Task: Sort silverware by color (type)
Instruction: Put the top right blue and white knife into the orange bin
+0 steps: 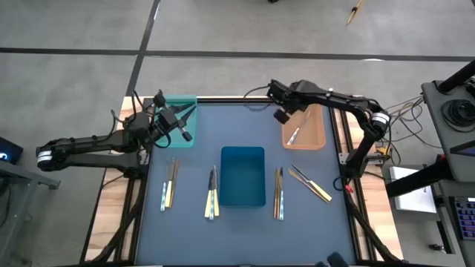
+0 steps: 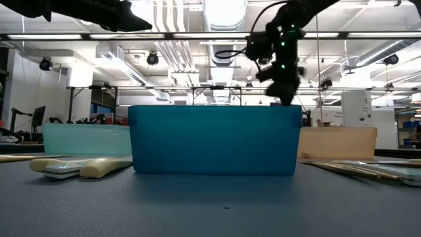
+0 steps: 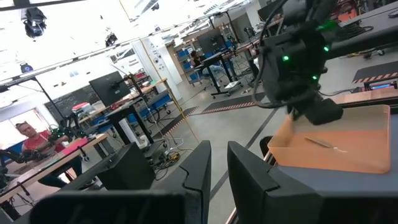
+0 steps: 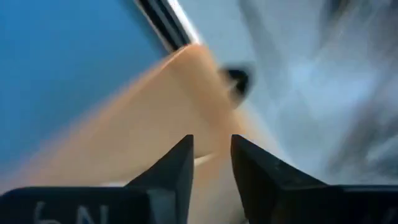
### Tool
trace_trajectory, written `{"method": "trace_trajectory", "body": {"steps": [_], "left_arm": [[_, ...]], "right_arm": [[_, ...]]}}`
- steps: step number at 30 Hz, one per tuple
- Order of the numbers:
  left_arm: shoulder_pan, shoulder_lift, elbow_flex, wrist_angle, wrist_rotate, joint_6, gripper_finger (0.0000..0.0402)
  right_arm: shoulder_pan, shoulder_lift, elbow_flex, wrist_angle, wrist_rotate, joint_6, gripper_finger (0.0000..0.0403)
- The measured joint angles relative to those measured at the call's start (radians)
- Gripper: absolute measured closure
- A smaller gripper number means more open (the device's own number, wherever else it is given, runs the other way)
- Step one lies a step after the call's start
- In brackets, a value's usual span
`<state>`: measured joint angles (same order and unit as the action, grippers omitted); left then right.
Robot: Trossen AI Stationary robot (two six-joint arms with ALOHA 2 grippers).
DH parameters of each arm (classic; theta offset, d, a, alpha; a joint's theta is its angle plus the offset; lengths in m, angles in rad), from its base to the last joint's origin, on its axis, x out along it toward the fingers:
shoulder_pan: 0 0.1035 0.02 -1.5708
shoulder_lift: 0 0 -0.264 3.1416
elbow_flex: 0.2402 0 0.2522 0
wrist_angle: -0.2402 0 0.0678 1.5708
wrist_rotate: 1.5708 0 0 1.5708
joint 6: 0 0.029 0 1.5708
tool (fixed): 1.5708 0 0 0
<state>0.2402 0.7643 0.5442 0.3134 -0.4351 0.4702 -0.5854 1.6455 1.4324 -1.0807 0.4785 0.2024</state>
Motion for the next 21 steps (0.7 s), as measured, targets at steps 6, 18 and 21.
{"method": "trace_trajectory", "body": {"steps": [6,18,21], "left_arm": [[0.0,0.0,0.0,0.0,0.0,0.0,0.0365],[0.0,0.0,0.0,-0.01,0.0,0.0,0.0365],[0.0,0.0,0.0,-0.01,0.0,0.0,0.0365]], "right_arm": [[-0.014,-0.001,-0.042,-0.071,-0.345,0.445,0.0378],[-0.059,-0.001,-0.086,-0.18,-0.235,0.519,0.0394],[-0.094,-0.002,-0.118,-0.166,-0.209,0.519,0.0394]]}}
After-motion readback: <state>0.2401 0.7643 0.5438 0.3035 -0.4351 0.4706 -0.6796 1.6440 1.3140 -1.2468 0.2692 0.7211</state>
